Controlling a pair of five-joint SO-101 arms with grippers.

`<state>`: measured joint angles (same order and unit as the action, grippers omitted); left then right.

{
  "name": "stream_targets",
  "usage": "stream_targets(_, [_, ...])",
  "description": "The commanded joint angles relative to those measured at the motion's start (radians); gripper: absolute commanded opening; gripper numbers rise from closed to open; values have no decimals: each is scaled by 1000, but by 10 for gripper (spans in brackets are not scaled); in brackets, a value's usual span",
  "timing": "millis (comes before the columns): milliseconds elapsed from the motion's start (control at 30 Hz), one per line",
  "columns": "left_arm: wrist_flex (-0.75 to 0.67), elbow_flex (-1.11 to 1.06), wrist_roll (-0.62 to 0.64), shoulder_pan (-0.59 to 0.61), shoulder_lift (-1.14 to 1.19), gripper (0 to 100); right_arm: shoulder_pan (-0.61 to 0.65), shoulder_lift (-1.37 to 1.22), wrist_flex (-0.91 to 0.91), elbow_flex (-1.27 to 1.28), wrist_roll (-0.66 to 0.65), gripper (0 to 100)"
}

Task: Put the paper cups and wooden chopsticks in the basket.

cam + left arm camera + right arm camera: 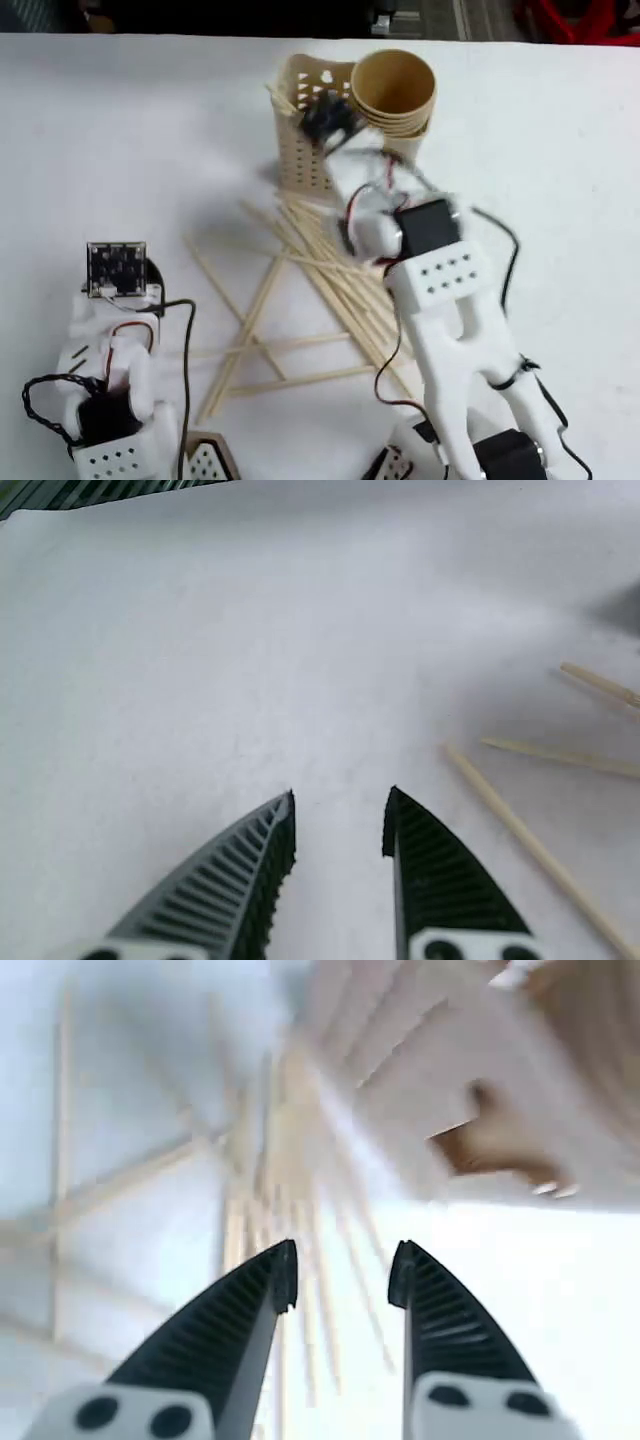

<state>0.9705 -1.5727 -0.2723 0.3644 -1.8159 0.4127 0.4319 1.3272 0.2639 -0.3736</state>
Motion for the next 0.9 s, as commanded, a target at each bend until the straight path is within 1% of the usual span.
stream_targets(0, [-21, 11, 2, 5, -8, 161, 90, 38, 16, 164, -64, 160])
stream_targets(100, [-21, 11, 2, 5, -8, 161, 137, 38, -59, 305, -86, 161])
stream_targets(233, [-21, 9, 2, 5, -8, 161, 139, 38, -226, 471, -87, 159])
stream_targets(333, [-21, 9, 2, 5, -8, 161, 143, 36, -289, 554, -87, 159])
stream_targets(533, [-21, 9, 2, 4, -8, 161, 137, 18, -294, 572, -87, 159])
stream_targets(600, [-21, 9, 2, 4, -8, 161, 143, -38, -302, 569, -87, 160])
stream_targets(767, [-21, 9, 2, 4, -8, 161, 139, -211, -398, 565, -87, 159])
stream_targets(867, [-21, 9, 2, 4, -8, 161, 148, -271, -410, 557, -87, 159])
